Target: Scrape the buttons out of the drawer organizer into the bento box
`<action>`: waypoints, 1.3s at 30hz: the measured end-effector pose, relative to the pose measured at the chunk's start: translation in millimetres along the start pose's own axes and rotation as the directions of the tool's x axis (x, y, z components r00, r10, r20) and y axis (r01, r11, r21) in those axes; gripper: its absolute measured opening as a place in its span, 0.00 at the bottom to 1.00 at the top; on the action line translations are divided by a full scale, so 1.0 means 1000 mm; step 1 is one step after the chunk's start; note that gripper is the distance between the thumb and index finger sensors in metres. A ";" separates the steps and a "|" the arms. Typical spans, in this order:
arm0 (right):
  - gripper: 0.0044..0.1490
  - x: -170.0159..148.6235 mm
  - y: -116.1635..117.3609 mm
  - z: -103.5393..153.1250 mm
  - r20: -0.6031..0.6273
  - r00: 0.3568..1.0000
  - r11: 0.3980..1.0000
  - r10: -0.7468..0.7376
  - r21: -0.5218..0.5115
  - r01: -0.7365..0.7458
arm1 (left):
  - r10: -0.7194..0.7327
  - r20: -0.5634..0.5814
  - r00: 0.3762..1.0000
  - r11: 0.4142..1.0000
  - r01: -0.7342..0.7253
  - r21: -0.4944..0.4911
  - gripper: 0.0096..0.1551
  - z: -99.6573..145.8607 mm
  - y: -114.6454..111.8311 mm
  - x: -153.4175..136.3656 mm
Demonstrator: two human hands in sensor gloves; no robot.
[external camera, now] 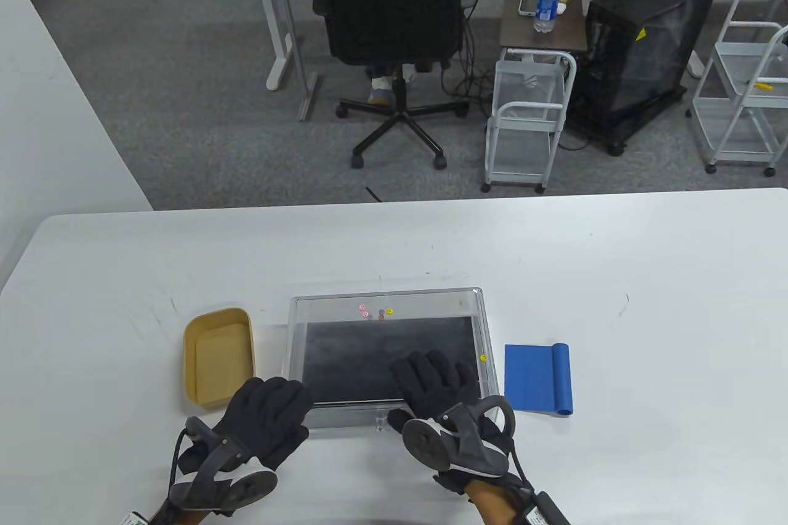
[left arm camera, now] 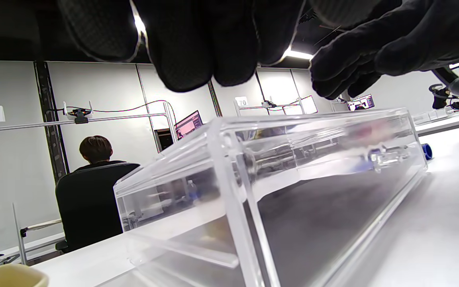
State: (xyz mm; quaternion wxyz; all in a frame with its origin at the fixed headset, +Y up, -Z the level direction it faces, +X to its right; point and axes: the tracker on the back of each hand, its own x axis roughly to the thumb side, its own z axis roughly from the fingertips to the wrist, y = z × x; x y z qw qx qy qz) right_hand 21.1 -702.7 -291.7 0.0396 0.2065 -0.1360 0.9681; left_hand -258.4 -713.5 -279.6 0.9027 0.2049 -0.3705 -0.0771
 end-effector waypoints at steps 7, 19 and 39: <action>0.46 -0.024 0.003 0.000 -0.091 0.996 1.000 -0.014 0.011 0.015 | 0.000 -0.001 1.000 1.000 0.000 -0.001 0.33 0.000 0.000 0.000; 0.45 -0.100 0.005 0.011 -0.366 0.930 0.999 -0.042 -0.013 0.040 | 0.005 0.002 1.000 1.000 -0.005 0.003 0.33 0.000 0.001 -0.001; 0.39 -0.158 0.057 0.029 -0.609 0.793 0.950 -0.013 0.239 0.199 | 0.034 -0.010 0.999 0.999 -0.035 -0.018 0.32 0.001 -0.004 -0.005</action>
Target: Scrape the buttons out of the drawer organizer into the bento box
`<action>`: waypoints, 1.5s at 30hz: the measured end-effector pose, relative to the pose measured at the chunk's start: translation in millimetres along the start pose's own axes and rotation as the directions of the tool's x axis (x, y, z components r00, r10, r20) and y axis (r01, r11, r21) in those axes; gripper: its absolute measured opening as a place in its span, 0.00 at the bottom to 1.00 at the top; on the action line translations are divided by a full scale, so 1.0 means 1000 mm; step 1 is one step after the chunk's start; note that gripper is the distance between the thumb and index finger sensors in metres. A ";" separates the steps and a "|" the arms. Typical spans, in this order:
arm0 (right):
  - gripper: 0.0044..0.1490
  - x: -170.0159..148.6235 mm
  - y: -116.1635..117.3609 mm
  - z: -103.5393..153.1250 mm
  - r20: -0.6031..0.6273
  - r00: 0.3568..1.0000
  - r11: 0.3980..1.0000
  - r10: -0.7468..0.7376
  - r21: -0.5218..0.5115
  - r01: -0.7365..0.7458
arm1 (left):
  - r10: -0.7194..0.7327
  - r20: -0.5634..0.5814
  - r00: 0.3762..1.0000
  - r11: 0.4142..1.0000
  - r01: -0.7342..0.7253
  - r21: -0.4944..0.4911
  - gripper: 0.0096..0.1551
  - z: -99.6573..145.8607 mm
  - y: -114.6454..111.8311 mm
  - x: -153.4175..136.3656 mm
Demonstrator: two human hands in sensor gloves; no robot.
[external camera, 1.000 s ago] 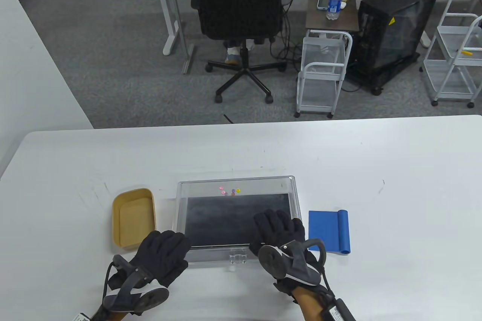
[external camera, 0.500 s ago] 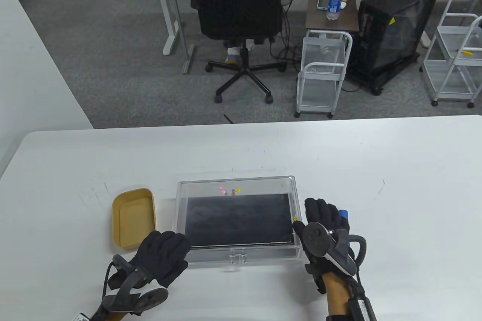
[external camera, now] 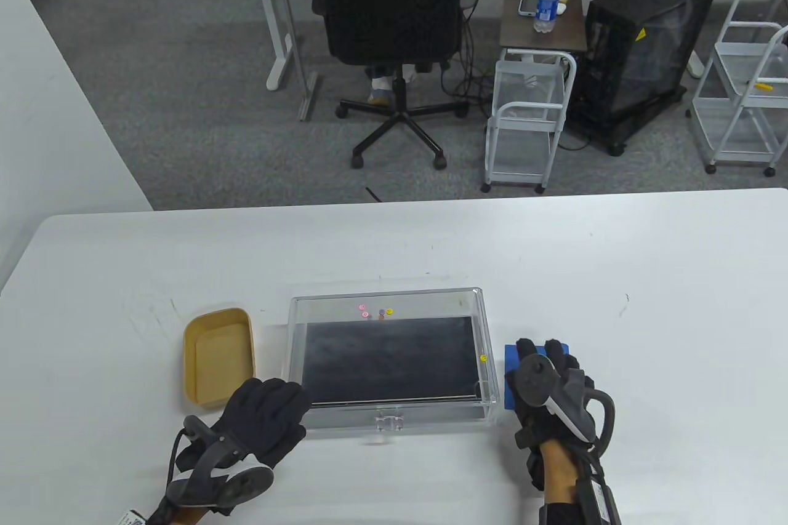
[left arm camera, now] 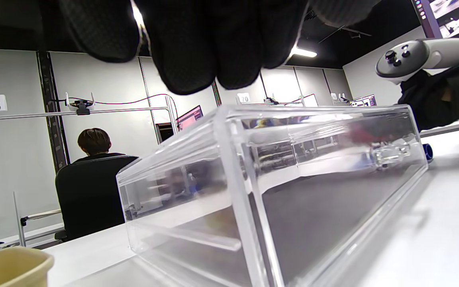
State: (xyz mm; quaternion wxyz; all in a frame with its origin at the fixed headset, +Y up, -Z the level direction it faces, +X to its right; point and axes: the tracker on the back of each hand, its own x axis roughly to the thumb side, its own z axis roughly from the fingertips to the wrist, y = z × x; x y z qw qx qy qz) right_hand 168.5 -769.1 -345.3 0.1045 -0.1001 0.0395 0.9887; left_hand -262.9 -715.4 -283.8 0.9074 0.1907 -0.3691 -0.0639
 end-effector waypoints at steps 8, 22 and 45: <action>0.39 -0.008 0.009 -0.005 -0.074 0.997 0.996 0.012 0.089 -0.006 | -0.006 0.001 1.000 1.000 0.006 0.002 0.32 0.000 0.001 0.000; 0.41 -0.024 0.015 -0.009 -0.199 0.977 0.980 -0.077 0.167 0.111 | -0.019 0.015 1.000 1.000 0.019 -0.013 0.31 0.000 0.000 0.000; 0.46 -0.029 -0.020 -0.004 -0.148 0.957 0.966 -0.248 -0.107 0.234 | -0.031 0.017 0.999 0.999 0.031 -0.020 0.31 0.000 0.001 0.001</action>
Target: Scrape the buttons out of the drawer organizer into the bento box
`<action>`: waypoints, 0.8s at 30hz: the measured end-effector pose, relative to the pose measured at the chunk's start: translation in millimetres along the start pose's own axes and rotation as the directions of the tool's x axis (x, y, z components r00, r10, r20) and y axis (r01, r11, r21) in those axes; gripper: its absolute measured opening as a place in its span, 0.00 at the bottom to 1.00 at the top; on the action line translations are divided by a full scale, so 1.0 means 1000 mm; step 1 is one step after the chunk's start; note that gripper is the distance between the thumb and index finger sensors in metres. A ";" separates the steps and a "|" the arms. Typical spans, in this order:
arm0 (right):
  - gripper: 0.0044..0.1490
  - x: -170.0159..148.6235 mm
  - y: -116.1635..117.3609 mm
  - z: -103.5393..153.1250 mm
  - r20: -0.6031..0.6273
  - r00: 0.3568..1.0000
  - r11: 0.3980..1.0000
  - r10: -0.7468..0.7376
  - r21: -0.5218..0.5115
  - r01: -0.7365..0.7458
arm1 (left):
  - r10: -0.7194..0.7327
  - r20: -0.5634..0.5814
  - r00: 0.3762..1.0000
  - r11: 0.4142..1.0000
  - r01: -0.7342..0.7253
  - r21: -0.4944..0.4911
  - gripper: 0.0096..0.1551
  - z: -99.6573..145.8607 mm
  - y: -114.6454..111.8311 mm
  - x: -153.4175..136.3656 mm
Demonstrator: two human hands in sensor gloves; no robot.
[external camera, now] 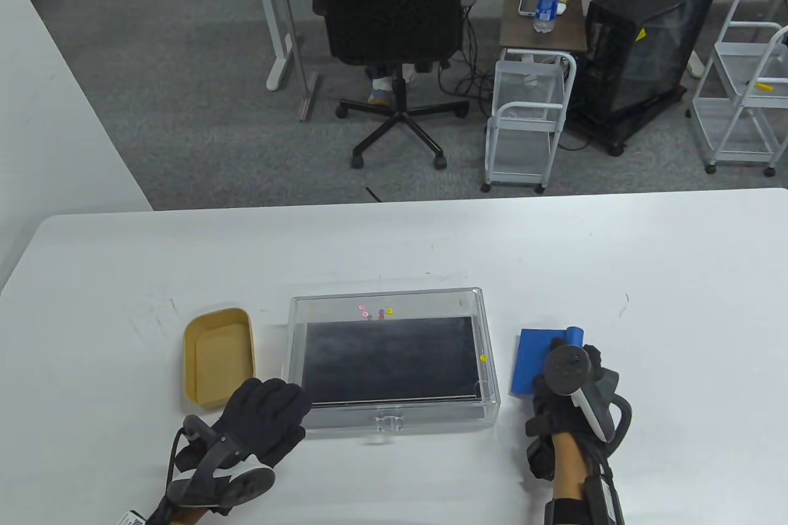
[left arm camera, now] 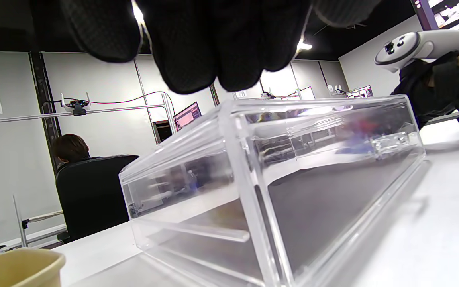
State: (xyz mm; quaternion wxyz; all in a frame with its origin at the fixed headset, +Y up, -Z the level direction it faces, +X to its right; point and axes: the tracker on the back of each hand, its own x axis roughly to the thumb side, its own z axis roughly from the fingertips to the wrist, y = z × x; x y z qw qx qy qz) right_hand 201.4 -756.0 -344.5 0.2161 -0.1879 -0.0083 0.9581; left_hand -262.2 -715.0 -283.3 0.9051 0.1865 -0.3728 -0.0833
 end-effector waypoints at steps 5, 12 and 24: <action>0.46 0.004 -0.018 0.005 0.042 0.996 0.995 -0.077 -0.068 0.080 | 0.000 0.007 1.000 1.000 0.000 -0.001 0.31 0.000 0.000 0.002; 0.45 0.008 -0.039 0.015 0.090 0.981 0.969 -0.174 -0.159 0.187 | -0.003 0.010 1.000 1.000 0.003 0.002 0.31 0.000 0.000 0.002; 0.43 0.025 -0.046 0.030 0.204 0.959 0.962 -0.198 -0.149 0.230 | -0.009 0.016 1.000 1.000 0.009 -0.002 0.31 0.000 0.000 0.003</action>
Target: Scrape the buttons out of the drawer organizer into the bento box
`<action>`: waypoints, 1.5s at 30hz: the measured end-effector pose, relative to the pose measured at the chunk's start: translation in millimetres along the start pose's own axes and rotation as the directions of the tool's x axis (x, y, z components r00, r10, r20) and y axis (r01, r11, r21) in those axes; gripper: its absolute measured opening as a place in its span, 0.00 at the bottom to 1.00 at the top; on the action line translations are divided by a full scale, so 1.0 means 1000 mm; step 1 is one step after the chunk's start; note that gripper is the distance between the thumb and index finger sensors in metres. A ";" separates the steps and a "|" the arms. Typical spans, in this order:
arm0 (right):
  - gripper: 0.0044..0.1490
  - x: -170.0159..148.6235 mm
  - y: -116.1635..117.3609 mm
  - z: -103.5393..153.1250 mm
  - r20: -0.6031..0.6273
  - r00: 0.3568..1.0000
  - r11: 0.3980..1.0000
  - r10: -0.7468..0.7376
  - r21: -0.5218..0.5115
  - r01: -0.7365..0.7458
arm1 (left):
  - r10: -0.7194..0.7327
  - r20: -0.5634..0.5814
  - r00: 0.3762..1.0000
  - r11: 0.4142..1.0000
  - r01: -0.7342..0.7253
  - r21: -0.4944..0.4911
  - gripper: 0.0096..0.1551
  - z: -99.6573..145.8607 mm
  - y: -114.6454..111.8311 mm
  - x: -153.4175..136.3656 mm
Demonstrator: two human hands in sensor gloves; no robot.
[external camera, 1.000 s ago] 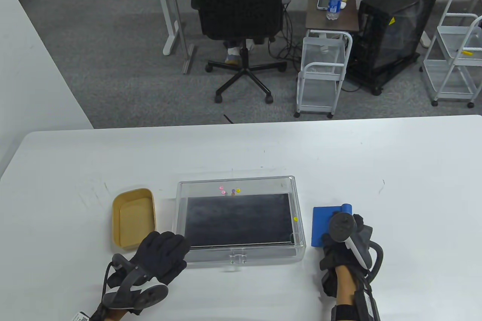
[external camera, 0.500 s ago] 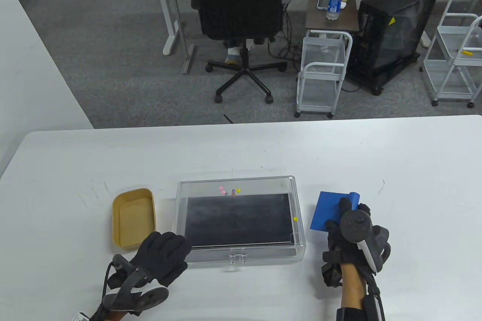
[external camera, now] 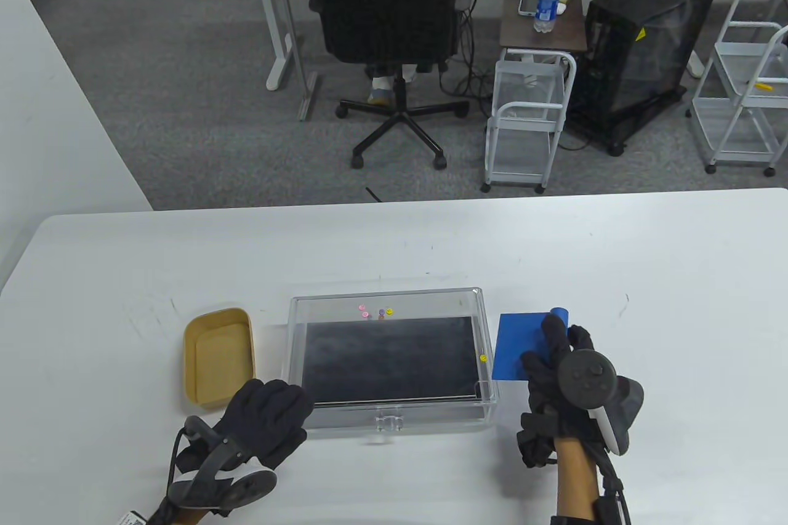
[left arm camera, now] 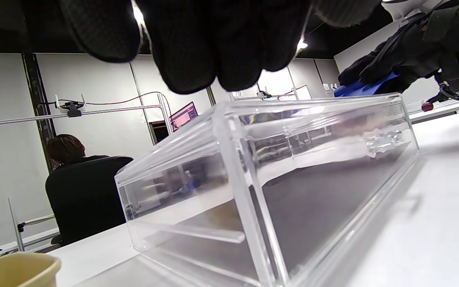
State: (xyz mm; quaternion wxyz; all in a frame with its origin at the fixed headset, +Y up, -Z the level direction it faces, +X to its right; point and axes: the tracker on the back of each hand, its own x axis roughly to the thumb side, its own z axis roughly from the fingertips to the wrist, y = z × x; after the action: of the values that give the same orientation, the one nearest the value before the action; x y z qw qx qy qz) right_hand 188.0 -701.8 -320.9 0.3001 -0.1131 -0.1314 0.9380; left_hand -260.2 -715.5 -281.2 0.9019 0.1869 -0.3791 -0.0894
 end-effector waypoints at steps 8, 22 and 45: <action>0.41 0.015 0.014 0.002 0.046 0.998 0.997 0.046 0.067 -0.049 | -0.013 0.005 1.000 1.000 0.013 0.014 0.31 -0.002 0.001 0.004; 0.41 0.061 0.036 -0.007 -0.032 0.987 0.977 0.156 0.153 -0.149 | -0.026 0.004 1.000 0.999 0.026 0.037 0.31 -0.002 0.005 0.004; 0.33 0.133 0.082 -0.023 0.002 0.977 0.940 0.213 0.273 -0.205 | -0.038 0.009 0.999 0.998 0.038 0.049 0.31 -0.004 0.007 0.005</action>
State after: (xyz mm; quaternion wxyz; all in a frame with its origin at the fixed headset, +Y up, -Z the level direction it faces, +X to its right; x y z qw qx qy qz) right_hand 46.0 -683.2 -386.0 0.2133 -0.0969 0.0156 0.9720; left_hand -253.5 -710.0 -277.4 0.8932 0.2156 -0.3822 -0.0980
